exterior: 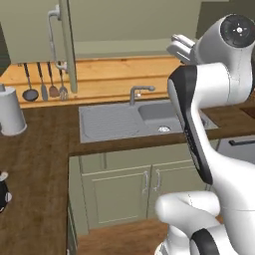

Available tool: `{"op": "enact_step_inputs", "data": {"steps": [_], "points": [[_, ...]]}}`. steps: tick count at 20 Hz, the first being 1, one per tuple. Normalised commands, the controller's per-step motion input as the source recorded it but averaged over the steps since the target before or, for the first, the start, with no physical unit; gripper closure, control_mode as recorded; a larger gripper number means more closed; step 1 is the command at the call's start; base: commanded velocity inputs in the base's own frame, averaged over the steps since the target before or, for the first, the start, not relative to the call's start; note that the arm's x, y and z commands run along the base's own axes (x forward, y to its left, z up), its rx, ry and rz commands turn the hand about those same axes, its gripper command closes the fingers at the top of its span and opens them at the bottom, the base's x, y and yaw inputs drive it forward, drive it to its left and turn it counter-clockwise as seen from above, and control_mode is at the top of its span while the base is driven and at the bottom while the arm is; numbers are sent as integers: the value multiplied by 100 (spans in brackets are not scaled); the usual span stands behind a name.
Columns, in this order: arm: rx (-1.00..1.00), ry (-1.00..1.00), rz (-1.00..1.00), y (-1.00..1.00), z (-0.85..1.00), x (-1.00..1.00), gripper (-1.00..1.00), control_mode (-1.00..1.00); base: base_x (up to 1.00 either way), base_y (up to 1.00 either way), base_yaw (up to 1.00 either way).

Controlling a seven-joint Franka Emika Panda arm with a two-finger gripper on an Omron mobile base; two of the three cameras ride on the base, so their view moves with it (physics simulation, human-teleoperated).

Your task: From the different types of pastries on the counter, select a croissant and place it on the cutting board. Then retrieve a jar of jam from the cabinet and place it alongside the croissant on the cutting board.

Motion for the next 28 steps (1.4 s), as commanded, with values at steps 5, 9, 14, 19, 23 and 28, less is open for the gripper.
{"op": "enact_step_inputs", "data": {"steps": [5, 9, 14, 19, 23, 28], "points": [[0, 0, 0, 0, 0, 0, 100, 100, -100, -54, -6], [0, 0, 0, 0, 0, 0, 100, 100, -100, -70, -2], [0, 0, 0, 0, 0, 0, 100, 100, -100, -74, 0], [0, 0, 0, 0, 0, 0, 100, 100, -70, -99, 0], [0, 0, 0, 0, 0, 0, 100, 100, -25, -100, 0], [0, 0, 0, 0, 0, 0, 100, 100, 0, -100, 2]]}}
